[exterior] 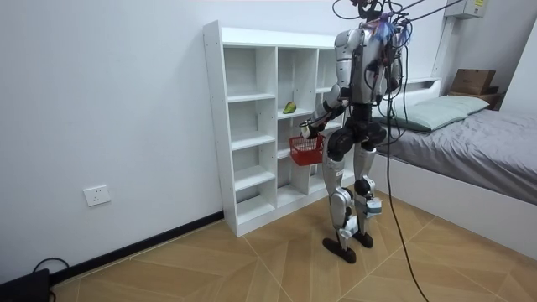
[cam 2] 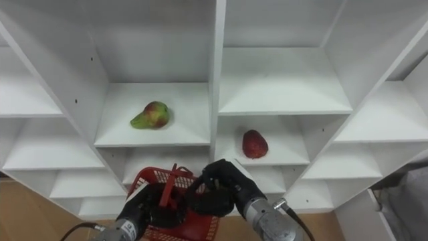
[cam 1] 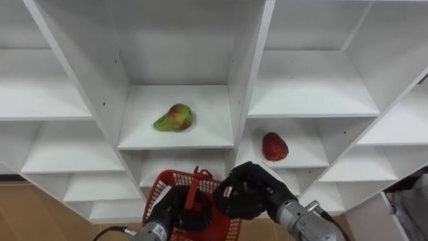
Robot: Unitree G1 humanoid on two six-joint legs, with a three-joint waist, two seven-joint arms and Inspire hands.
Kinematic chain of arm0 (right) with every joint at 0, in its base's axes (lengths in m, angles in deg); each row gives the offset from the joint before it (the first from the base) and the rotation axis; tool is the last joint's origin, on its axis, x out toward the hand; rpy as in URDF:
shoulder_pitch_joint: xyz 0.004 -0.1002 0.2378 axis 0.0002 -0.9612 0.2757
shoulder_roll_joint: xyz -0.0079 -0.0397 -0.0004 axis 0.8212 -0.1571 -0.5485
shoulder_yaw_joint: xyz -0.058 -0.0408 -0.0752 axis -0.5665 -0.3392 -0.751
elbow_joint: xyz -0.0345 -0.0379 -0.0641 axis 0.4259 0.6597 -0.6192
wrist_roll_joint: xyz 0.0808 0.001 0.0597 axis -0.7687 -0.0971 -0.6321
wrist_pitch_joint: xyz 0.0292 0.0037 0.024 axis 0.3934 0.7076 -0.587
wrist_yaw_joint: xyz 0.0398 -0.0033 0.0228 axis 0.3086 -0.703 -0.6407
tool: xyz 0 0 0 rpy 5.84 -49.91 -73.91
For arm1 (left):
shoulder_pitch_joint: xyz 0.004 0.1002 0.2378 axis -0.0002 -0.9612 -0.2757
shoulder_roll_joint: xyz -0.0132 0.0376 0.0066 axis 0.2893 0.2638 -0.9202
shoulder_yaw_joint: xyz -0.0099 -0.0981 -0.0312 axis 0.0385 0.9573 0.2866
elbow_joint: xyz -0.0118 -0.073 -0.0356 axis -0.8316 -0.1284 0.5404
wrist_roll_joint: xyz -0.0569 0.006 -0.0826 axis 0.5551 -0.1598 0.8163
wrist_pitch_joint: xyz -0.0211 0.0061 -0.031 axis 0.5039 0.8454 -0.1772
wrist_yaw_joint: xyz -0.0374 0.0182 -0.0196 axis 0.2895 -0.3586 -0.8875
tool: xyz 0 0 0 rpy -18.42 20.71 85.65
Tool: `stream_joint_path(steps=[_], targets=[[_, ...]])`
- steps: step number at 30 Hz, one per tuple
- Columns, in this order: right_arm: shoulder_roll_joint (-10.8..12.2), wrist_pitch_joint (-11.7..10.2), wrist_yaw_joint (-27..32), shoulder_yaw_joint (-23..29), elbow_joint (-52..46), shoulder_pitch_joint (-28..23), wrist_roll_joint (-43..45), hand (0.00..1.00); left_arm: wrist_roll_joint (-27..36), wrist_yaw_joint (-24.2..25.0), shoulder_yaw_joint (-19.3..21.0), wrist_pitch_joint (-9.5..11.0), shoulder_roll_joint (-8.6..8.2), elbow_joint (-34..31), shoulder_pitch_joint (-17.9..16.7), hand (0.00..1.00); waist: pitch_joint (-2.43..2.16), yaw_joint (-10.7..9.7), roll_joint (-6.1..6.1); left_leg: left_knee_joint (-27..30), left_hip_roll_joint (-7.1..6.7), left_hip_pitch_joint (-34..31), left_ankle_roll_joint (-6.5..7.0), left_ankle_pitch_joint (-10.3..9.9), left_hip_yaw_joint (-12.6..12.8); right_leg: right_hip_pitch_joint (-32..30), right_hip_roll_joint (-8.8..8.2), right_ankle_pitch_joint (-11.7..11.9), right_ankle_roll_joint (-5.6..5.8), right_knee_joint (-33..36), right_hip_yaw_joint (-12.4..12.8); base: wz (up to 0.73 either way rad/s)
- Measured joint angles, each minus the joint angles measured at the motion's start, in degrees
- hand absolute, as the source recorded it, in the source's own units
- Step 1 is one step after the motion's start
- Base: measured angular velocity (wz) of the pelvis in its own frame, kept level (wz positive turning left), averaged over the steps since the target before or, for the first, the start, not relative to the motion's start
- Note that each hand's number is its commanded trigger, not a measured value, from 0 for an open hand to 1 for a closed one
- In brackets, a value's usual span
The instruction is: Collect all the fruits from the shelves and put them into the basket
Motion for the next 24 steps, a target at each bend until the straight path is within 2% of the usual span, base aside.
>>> stream_joint_path(steps=[14,21,24], targets=[[0.78,-0.02,-0.05,-0.03,2.55,1.86,-2.52,1.0,0.0,-0.12,-1.14,0.0,-0.03,0.01,0.1,1.0,0.05,0.02,-0.25,0.56,-0.02,-0.15,0.01,0.0,-0.09,0.07,-0.3,-0.01,0.02,-0.09,-0.92,0.01],[1.23,-0.15,3.51,0.04,2.95,2.9,-15.01,1.0,0.03,0.34,-1.25,0.0,0.45,0.0,0.08,1.0,0.09,-0.17,-0.23,0.63,-0.13,-0.04,0.01,0.01,-0.81,0.69,-0.41,-0.01,0.03,-0.37,-1.48,0.04],[1.24,-0.25,5.14,-0.02,2.95,2.91,-18.23,1.0,0.02,0.32,-1.98,0.0,0.44,0.0,0.09,1.0,0.27,-0.17,0.06,0.71,-0.19,0.19,0.01,0.0,-0.92,1.02,-0.48,-0.06,0.09,-0.47,-1.61,0.04]])
